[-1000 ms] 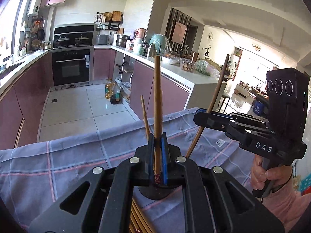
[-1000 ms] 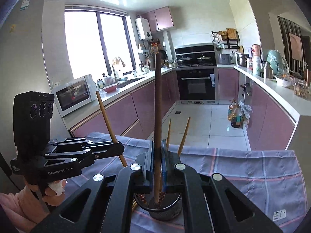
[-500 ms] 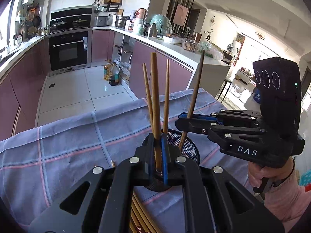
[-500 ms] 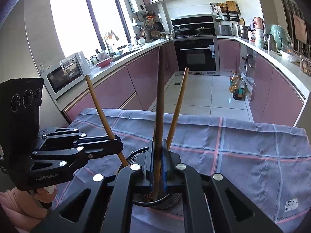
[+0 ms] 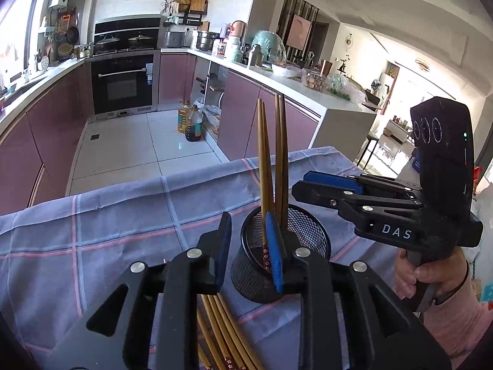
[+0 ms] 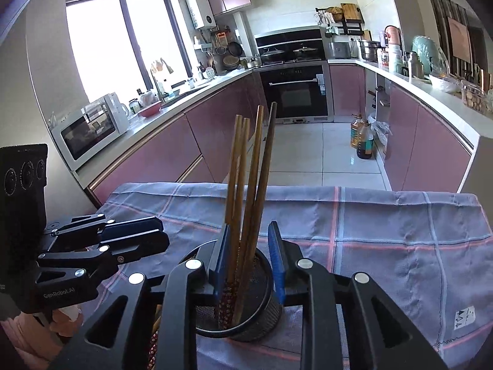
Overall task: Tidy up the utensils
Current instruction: 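Open the right tool and pull back while the left tool releases its chopstick, then close the right tool on a chopstick while the left tool grasps another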
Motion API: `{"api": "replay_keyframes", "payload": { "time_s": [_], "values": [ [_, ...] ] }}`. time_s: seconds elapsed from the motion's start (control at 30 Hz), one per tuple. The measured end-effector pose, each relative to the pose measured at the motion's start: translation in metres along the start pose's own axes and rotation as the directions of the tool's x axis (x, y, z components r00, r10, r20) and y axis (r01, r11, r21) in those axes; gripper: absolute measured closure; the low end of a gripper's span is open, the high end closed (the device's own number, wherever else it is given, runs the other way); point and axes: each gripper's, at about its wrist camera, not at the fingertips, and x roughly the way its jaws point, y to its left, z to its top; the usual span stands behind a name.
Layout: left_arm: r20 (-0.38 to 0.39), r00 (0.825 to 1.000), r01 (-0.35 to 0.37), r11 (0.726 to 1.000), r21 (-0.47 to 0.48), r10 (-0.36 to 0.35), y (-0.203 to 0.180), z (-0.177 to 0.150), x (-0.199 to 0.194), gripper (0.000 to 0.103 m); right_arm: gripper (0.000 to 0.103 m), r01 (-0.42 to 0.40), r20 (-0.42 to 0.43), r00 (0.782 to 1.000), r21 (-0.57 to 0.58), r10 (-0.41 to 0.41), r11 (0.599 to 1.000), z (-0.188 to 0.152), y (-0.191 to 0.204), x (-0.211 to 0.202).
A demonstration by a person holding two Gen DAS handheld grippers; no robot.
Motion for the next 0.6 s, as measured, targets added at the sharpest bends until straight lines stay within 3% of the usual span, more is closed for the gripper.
{"api": "replay_keyframes", "payload": {
  "time_s": [0.07,0.27,0.37,0.6],
  "values": [
    [0.025,1.0,-0.017,1.0,-0.001,0.017,0.003,-0.006,-0.01,0.076,0.057,0.0,0.029,1.0,-0.021,0.001,1.0,-0.005,0.006,-0.011],
    [0.061,0.995,-0.075,0.997,-0.003,0.075,0.018,-0.035,-0.041,0.068,0.041,-0.073,0.065,0.995,-0.088,0.078,0.993,-0.031,0.032,-0.041],
    [0.033,0.995,-0.095,0.995,-0.027,0.096,0.03,-0.057,-0.046,0.066,0.032,-0.124,0.04,0.991,-0.1,0.129,0.987,-0.047,0.045,-0.043],
    [-0.118,0.986,-0.122,0.991,-0.049,0.116,0.049,-0.112,-0.023,0.066,0.029,-0.172,-0.124,0.979,-0.079,0.161,0.982,-0.09,0.07,-0.005]
  ]
}}
